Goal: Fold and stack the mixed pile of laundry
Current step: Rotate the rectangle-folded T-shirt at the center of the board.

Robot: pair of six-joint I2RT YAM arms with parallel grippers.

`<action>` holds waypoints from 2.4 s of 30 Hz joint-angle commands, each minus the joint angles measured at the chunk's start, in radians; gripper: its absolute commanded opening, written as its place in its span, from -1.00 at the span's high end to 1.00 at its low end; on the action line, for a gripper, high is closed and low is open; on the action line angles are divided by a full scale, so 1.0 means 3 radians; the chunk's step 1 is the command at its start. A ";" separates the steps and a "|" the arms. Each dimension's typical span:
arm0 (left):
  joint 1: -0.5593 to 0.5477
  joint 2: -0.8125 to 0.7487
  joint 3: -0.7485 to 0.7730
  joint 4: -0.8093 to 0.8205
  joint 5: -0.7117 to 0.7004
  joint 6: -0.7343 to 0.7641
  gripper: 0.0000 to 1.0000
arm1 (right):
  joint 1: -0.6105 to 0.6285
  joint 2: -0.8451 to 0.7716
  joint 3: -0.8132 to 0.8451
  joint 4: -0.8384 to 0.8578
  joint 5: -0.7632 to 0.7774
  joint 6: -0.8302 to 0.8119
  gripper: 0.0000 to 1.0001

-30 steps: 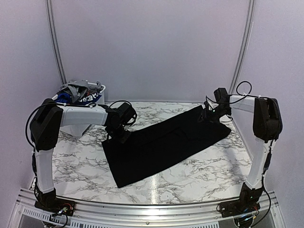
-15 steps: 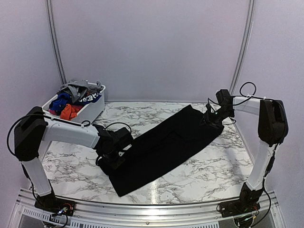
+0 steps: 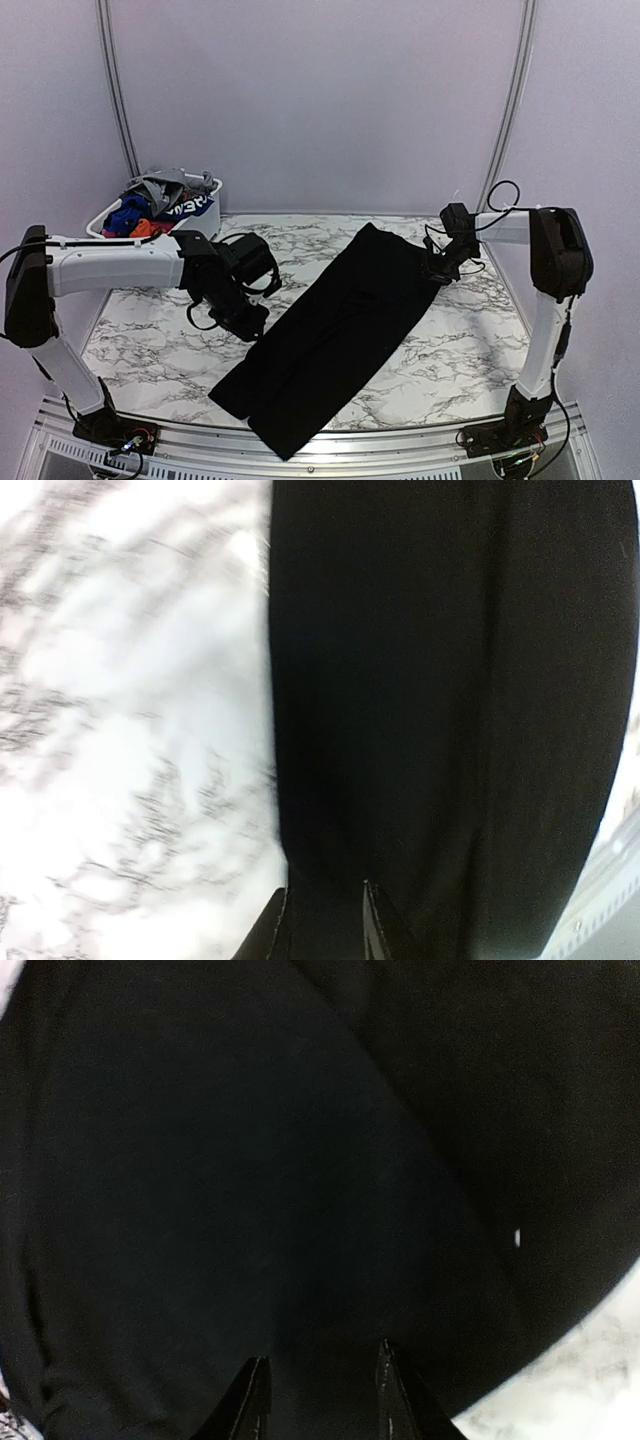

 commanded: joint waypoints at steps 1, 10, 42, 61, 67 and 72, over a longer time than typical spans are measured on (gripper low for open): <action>0.0206 -0.0058 0.0165 -0.0106 -0.0304 -0.0062 0.46 | 0.0030 0.0407 0.0244 0.0131 0.0222 -0.0091 0.39; 0.0479 -0.0098 0.0167 -0.0039 -0.0417 -0.0141 0.35 | 0.0261 0.1593 0.1724 -0.0128 0.0192 -0.0162 0.53; 0.0565 0.1243 0.1150 0.0717 0.0075 0.0049 0.22 | 0.1118 0.0117 0.0189 0.0832 -0.0523 0.0522 0.22; 0.0885 0.2102 0.1776 0.0894 0.0075 -0.0025 0.31 | 0.0752 0.1241 0.1384 0.0437 -0.0340 0.0231 0.29; 0.0919 0.1456 0.1460 0.0887 0.0429 -0.0100 -0.02 | 0.0770 0.0411 0.1111 0.0354 -0.0746 0.0242 0.18; 0.0867 0.0400 0.0268 0.0996 0.0719 -0.0445 -0.19 | 0.0865 -0.0608 -0.0034 0.0309 -0.0937 0.0461 0.08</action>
